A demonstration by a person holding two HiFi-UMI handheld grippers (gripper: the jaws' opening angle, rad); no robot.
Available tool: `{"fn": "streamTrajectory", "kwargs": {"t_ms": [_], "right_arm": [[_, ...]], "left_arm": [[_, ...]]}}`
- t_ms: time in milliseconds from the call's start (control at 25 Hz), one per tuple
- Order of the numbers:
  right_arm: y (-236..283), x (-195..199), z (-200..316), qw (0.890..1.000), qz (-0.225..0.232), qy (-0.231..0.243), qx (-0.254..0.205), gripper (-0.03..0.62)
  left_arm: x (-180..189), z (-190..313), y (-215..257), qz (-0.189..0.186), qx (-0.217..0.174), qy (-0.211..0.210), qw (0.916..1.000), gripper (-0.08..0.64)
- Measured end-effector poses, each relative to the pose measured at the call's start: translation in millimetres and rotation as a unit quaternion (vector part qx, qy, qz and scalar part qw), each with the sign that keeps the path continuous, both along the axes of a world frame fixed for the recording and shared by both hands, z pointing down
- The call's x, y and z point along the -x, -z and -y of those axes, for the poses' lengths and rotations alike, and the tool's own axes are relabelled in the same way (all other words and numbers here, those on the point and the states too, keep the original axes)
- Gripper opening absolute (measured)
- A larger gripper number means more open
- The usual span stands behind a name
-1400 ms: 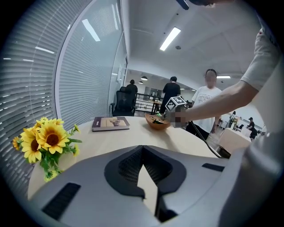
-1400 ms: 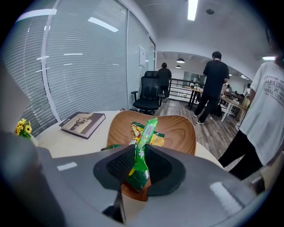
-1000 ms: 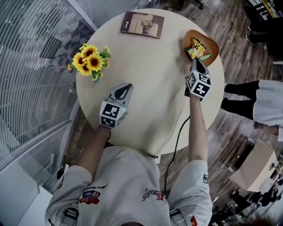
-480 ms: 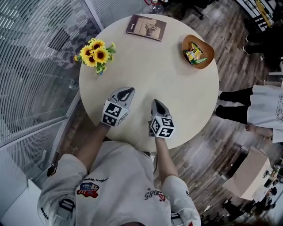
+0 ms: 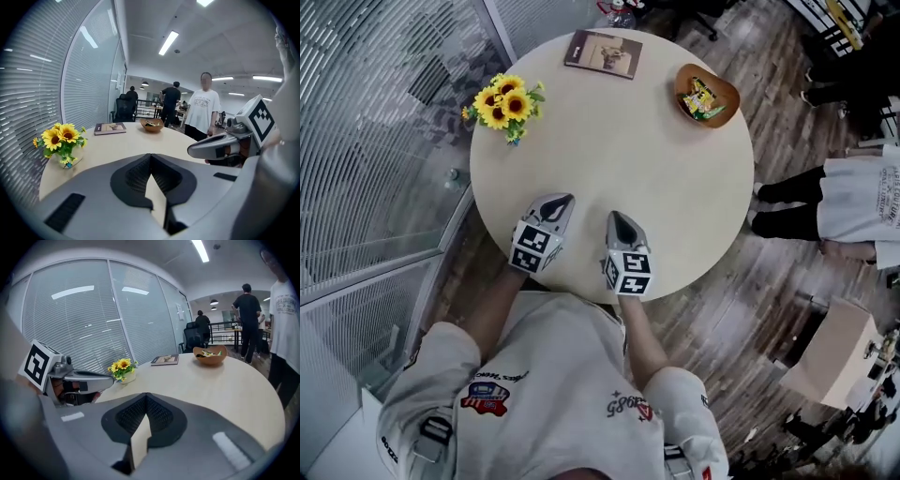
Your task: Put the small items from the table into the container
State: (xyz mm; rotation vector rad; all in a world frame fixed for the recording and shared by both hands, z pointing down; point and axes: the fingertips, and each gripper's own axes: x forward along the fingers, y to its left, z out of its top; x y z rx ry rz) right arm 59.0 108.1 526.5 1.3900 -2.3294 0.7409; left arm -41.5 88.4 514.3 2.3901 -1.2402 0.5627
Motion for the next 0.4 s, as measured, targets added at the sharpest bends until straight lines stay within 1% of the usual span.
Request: {"fn": "streamTrajectory", "kwargs": {"t_ms": [200,400], "right_arm": [[14.6,18.4,-21.3,0.999,-0.008,-0.032,-0.015,0.000],[20.5,49.4,-47.7,0.998,-0.011,-0.058,-0.023,0.000]], "left_arm": [[6.4,-16.9,13.6,-0.016,-0.017,-0.036,0.9991,0.006],[28.6,-35.4,18.1,-0.024,-0.025,-0.060,0.9976,0.006]]}}
